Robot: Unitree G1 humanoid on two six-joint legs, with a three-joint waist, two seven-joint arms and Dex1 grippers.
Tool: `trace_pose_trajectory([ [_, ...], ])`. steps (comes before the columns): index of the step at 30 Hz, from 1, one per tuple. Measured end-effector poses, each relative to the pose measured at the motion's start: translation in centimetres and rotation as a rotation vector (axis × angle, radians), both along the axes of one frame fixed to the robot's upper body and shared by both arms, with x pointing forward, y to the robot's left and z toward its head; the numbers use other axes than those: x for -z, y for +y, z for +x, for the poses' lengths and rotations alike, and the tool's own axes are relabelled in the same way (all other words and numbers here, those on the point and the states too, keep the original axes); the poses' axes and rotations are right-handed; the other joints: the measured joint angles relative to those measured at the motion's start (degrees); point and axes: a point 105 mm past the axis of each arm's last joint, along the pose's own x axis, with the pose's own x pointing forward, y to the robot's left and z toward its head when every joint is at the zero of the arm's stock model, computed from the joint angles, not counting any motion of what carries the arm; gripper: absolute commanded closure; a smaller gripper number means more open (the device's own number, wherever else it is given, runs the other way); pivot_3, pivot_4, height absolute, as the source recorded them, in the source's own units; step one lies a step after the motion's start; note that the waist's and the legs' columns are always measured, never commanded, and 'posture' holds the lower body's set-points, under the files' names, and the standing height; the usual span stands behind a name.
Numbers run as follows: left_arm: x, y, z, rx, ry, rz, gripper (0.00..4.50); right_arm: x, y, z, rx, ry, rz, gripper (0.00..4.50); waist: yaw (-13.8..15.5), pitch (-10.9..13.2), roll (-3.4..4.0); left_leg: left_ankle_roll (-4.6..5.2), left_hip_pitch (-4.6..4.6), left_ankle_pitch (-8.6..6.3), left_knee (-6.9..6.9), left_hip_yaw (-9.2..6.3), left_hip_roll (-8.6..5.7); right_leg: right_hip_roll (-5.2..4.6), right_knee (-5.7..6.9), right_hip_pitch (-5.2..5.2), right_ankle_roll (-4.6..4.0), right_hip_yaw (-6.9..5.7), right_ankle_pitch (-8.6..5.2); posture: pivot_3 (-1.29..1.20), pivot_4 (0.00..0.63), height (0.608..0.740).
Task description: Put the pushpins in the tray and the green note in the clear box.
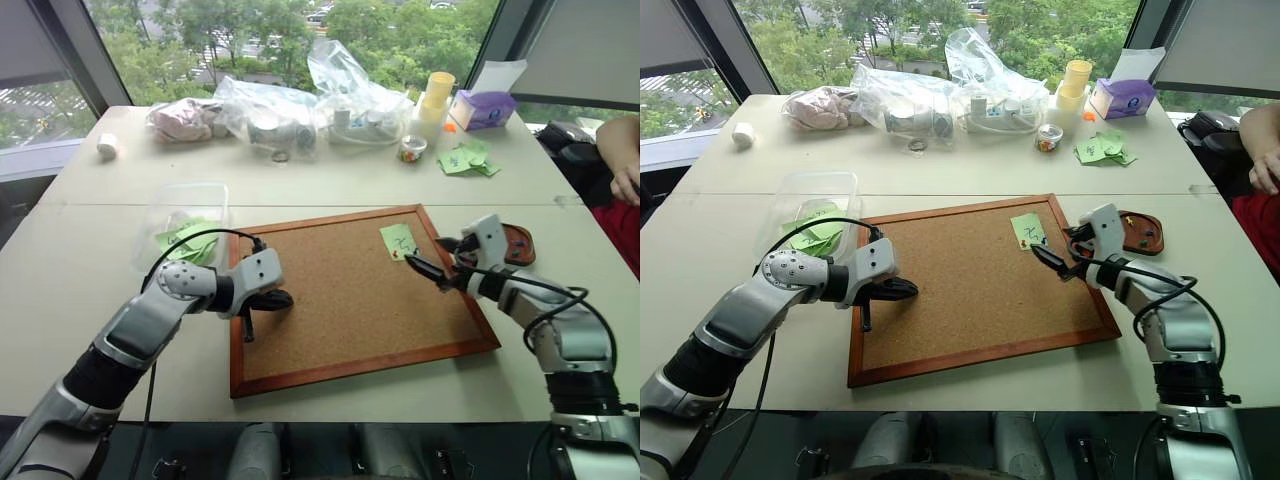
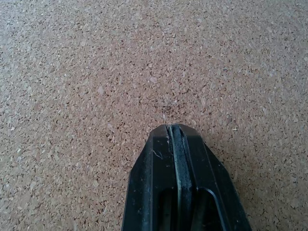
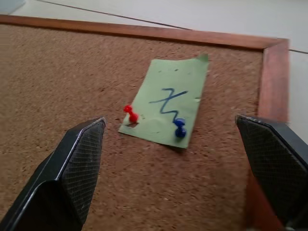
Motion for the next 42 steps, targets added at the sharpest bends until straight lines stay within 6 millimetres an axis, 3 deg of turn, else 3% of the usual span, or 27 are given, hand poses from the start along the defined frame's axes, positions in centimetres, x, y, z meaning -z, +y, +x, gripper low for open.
trace_pose_trajectory([
  [7, 0.0, 0.1, 0.0, -0.001, 0.001, 0.003, 4.5, 0.7, 0.4, 0.2, 0.003, -0.006, -0.003, 0.05, -0.1, 0.0, 0.0, -0.01, 0.0, 0.01, 0.0, 0.0, 0.01, 0.02, 0.0, 0.0, 0.0, 0.0, 0.0, 0.0, 0.15, 0.738],
  [8, 0.0, 0.1, 0.0, -0.001, 0.001, 0.002, 4.5, 0.8, 0.4, 0.2, 0.004, -0.004, -0.003, 0.28, -0.1, 0.0, 0.0, -0.02, 0.0, 0.01, 0.0, 0.0, 0.01, 0.02, -0.01, 0.0, 0.0, 0.0, 0.0, 0.0, 0.15, 0.738],
  [10, 0.0, 0.1, 0.0, -0.002, 0.001, 0.003, 4.5, 0.8, 0.4, 0.2, 0.005, -0.003, -0.003, 0.91, -0.1, 0.0, 0.0, -0.02, 0.0, 0.01, 0.0, 0.0, 0.01, 0.02, 0.0, 0.0, 0.0, 0.0, 0.0, 0.0, 0.15, 0.738],
  [14, 0.0, 0.1, 0.0, -0.003, 0.001, 0.001, 4.5, 1.3, 0.1, 0.3, 0.017, 0.01, -0.014, 2.66, -0.1, 0.0, 0.0, -0.02, 0.0, 0.01, 0.0, 0.0, 0.01, 0.02, 0.0, 0.0, 0.0, 0.0, 0.0, 0.0, 0.15, 0.738],
  [15, 0.0, 0.0, 0.0, -0.003, 0.001, 0.001, 4.5, 1.4, 0.0, 0.4, 0.021, 0.016, -0.015, 3.37, -0.1, 0.0, 0.0, -0.02, 0.0, 0.01, 0.0, 0.0, 0.0, 0.02, 0.0, 0.0, 0.0, 0.0, 0.0, 0.0, 0.15, 0.738],
  [17, 0.0, 0.0, 0.0, -0.004, 0.001, 0.001, 4.5, 1.5, -0.2, 0.5, 0.031, 0.018, -0.016, 4.36, -0.1, 0.0, 0.0, -0.02, 0.01, 0.01, 0.0, 0.0, 0.01, 0.02, -0.01, 0.0, 0.0, 0.0, 0.0, 0.0, 0.15, 0.738],
  [32, 0.0, 0.1, -0.1, -0.01, 0.001, 0.013, 4.5, 1.5, -0.2, 0.8, 0.067, -0.011, 0.018, 4.45, -0.3, 0.0, 0.0, -0.04, 0.01, 0.02, 0.0, 0.01, 0.02, 0.03, 0.0, -0.01, 0.0, 0.0, 0.0, 0.0, 0.15, 0.738],
  [37, 0.1, 0.0, -0.2, -0.004, -0.002, 0.017, 4.5, 0.2, 0.2, 1.4, 0.088, -0.071, 0.06, 4.45, -0.2, 0.0, 0.01, -0.05, 0.01, 0.03, 0.0, 0.01, 0.02, 0.03, 0.01, -0.02, 0.0, 0.0, 0.0, 0.0, 0.15, 0.738],
  [42, 0.1, 0.0, -0.4, -0.005, -0.003, 0.023, 4.5, -0.6, -1.0, 1.5, 0.125, -0.095, 0.081, 4.45, -0.3, 0.0, 0.0, -0.05, 0.01, 0.02, -0.03, 0.01, 0.02, 0.03, -0.01, -0.02, 0.0, 0.0, 0.0, 0.0, 0.15, 0.738],
])
